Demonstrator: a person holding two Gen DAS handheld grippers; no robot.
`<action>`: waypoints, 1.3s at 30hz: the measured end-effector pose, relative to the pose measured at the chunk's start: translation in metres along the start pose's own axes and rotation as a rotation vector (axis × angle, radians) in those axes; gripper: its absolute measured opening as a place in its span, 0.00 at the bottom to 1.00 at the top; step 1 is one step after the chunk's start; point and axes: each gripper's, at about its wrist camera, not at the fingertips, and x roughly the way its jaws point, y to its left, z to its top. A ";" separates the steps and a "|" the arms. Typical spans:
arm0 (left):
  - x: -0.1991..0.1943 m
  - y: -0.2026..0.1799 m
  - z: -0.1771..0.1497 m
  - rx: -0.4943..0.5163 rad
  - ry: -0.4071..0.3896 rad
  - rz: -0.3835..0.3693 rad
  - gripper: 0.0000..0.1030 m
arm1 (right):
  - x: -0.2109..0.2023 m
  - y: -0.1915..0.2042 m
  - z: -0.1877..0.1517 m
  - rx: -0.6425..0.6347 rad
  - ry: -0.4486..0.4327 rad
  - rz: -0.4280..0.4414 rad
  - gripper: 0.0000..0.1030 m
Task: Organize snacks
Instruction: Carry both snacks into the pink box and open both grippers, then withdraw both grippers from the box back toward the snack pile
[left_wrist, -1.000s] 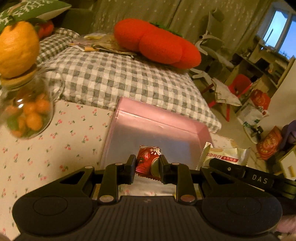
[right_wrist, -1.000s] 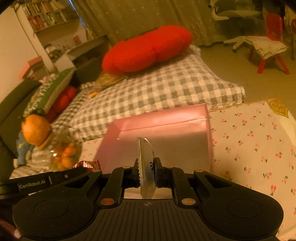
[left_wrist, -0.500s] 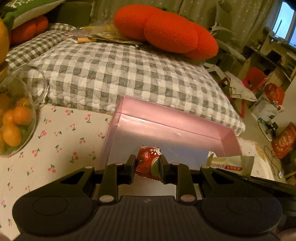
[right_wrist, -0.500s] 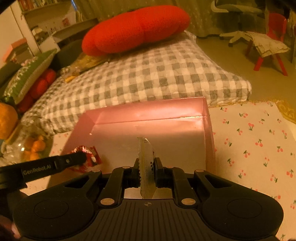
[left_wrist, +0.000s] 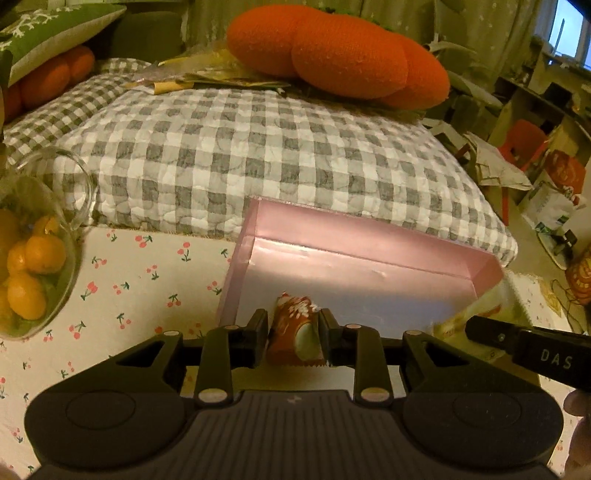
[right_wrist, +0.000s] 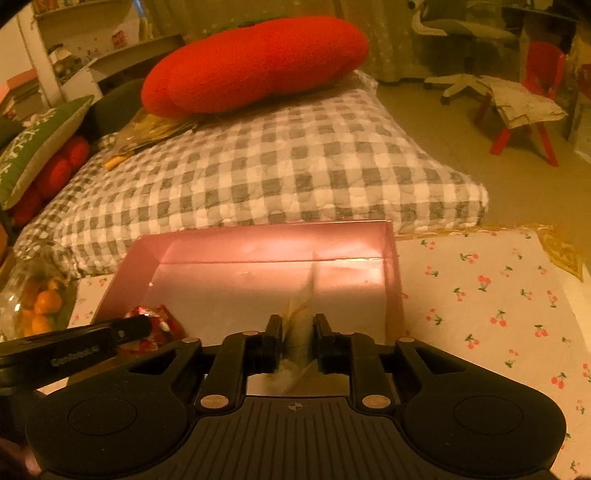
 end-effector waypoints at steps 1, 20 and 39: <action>-0.002 0.000 0.001 0.006 -0.011 -0.004 0.27 | -0.001 0.000 0.001 0.002 -0.004 -0.008 0.26; -0.049 -0.014 -0.015 0.101 -0.037 0.012 0.81 | -0.067 0.012 -0.001 -0.035 -0.092 -0.034 0.83; -0.106 -0.010 -0.056 0.110 -0.032 -0.016 0.94 | -0.136 0.016 -0.039 -0.015 -0.090 0.003 0.86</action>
